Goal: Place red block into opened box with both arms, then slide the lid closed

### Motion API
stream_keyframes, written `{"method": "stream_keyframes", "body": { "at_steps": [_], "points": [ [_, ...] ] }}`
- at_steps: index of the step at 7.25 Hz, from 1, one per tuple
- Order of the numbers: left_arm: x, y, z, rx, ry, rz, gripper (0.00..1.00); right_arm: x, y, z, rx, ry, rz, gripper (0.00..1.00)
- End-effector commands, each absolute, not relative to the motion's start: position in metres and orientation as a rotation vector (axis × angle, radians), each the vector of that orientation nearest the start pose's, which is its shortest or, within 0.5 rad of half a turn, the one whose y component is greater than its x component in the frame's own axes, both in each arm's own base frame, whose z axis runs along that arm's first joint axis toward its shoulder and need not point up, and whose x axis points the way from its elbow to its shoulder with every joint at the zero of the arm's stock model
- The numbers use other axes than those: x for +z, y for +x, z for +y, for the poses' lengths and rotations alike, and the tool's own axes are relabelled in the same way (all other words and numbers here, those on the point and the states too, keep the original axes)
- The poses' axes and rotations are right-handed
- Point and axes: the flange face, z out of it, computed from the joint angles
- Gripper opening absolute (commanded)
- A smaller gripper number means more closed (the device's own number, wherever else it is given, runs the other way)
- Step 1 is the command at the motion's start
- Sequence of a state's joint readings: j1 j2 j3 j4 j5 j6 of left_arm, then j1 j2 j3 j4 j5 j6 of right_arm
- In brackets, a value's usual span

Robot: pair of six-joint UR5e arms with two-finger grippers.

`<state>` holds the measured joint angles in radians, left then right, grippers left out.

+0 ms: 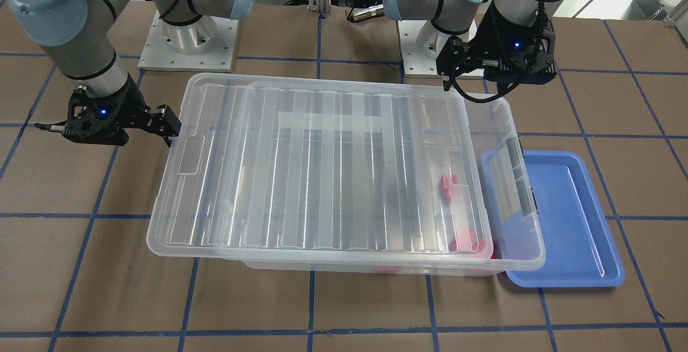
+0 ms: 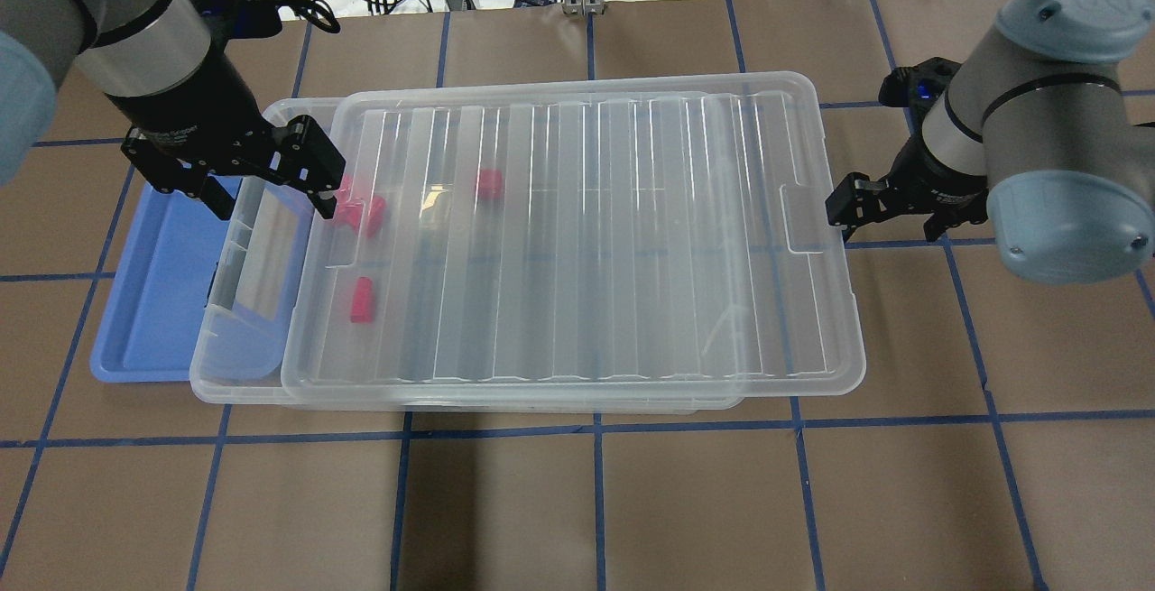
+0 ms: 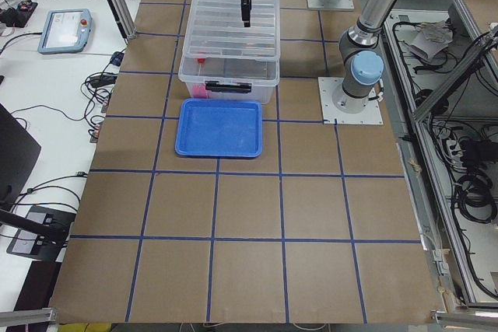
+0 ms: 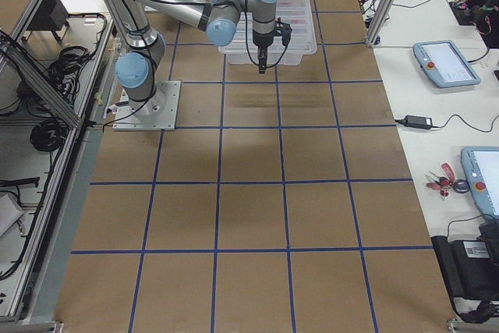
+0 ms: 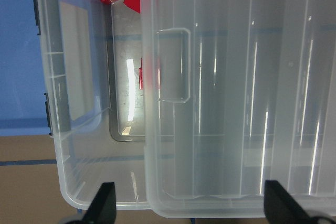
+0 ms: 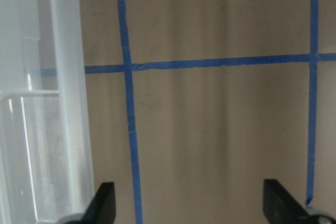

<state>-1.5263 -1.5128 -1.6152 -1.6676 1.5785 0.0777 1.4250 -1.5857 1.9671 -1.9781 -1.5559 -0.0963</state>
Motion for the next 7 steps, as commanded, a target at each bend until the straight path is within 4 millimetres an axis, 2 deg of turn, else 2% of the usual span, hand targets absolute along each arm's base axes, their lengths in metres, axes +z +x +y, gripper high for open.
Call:
{"method": "stream_keyframes", "body": {
  "at_steps": [1,3,5,6,7],
  "points": [
    [0.483,-0.112,-0.464,0.138,0.049,3.137,1.0,0.344,0.094,-0.475,-0.08,0.179,3.1,0.98],
    [0.483,-0.112,-0.465,0.133,0.049,3.137,1.0,0.338,0.121,-0.478,-0.121,0.221,3.092,0.99],
    [0.483,-0.112,-0.465,0.133,0.048,3.139,1.0,0.333,0.126,-0.481,-0.119,0.207,3.094,1.0],
    [0.482,-0.112,-0.465,0.138,0.051,3.137,1.0,0.335,0.125,-0.483,-0.139,0.189,3.102,1.0],
    [0.482,-0.112,-0.466,0.135,0.048,3.139,1.0,0.345,0.123,-0.489,-0.166,0.18,3.11,1.0]
  ]
}}
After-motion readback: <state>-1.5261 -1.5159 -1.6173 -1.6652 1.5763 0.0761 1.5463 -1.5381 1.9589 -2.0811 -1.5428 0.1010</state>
